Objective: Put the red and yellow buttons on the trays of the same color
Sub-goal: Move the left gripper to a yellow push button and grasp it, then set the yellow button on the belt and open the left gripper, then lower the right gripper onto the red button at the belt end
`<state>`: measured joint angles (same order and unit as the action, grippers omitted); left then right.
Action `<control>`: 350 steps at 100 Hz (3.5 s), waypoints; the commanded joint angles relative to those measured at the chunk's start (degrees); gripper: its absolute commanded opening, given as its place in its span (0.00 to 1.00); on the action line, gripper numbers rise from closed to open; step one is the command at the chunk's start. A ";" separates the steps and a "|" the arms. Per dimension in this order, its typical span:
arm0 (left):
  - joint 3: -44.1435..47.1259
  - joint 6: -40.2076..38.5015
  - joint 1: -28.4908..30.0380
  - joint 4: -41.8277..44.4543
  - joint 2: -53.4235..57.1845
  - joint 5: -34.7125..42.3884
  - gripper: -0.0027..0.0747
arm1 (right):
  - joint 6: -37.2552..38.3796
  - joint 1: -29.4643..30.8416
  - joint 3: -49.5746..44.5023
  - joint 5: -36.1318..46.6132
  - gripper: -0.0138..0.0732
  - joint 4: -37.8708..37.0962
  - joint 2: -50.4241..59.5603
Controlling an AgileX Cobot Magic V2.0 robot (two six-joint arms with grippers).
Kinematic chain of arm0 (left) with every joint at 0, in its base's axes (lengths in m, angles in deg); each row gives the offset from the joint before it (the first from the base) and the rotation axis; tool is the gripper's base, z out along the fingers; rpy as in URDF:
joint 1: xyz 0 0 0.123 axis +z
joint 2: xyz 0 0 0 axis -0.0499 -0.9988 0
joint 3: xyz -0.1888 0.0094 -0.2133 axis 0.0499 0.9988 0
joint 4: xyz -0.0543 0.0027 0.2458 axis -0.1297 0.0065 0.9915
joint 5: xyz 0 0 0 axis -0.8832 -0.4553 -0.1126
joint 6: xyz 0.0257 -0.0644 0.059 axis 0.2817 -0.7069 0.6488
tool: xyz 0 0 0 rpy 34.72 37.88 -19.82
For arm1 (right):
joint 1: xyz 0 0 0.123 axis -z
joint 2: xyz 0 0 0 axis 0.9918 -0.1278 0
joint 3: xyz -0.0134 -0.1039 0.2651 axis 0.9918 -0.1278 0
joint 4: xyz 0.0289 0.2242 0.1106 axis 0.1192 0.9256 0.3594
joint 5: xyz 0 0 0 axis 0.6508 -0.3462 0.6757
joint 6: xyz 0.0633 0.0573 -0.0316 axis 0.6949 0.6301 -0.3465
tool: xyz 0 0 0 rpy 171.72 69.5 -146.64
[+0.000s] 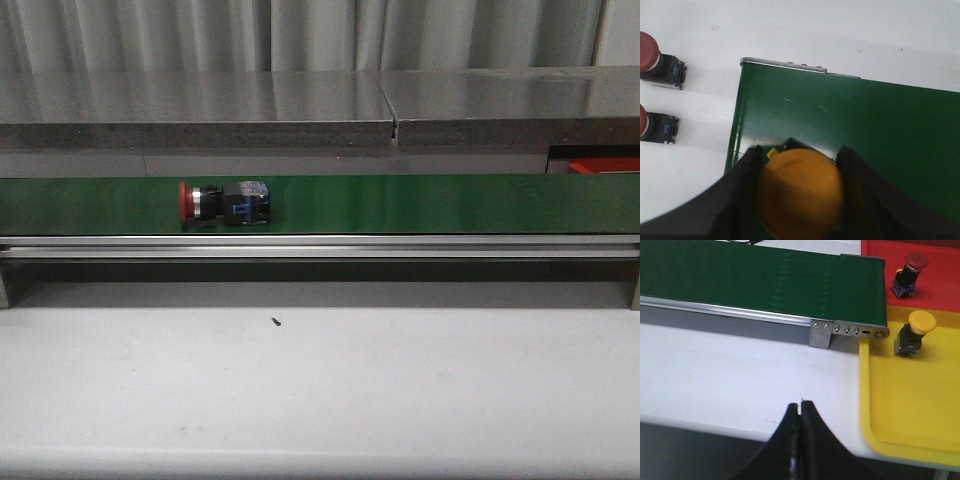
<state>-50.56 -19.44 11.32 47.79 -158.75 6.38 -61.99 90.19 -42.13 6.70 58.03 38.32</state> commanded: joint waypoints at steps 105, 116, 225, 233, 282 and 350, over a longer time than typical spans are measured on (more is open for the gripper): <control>0.29 -0.16 -0.37 -3.30 3.09 5.38 0.92 | -0.44 0.02 1.40 3.41 0.08 0.48 -0.44; 0.29 -0.16 -0.37 -3.30 6.92 5.49 0.92 | -0.44 0.02 1.40 3.41 0.08 0.48 -0.44; 55.72 1.27 -11.68 -5.83 71.51 18.31 0.29 | -0.44 0.02 1.40 2.98 0.08 0.56 -0.44; 56.40 1.27 -11.68 -6.26 73.82 18.31 0.06 | -0.44 0.02 1.40 2.45 0.09 0.56 -0.44; 56.40 1.27 -11.68 -6.49 74.73 18.96 0.01 | -4.31 0.02 7.61 -2.94 0.86 -0.19 -9.15; 56.40 1.27 -11.68 -6.49 74.65 18.96 0.01 | -19.00 -9.42 43.70 -10.45 0.86 -2.88 -63.25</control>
<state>7.22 -17.94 0.21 42.44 -83.77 21.16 -80.97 81.87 -4.18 -2.74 55.56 -21.32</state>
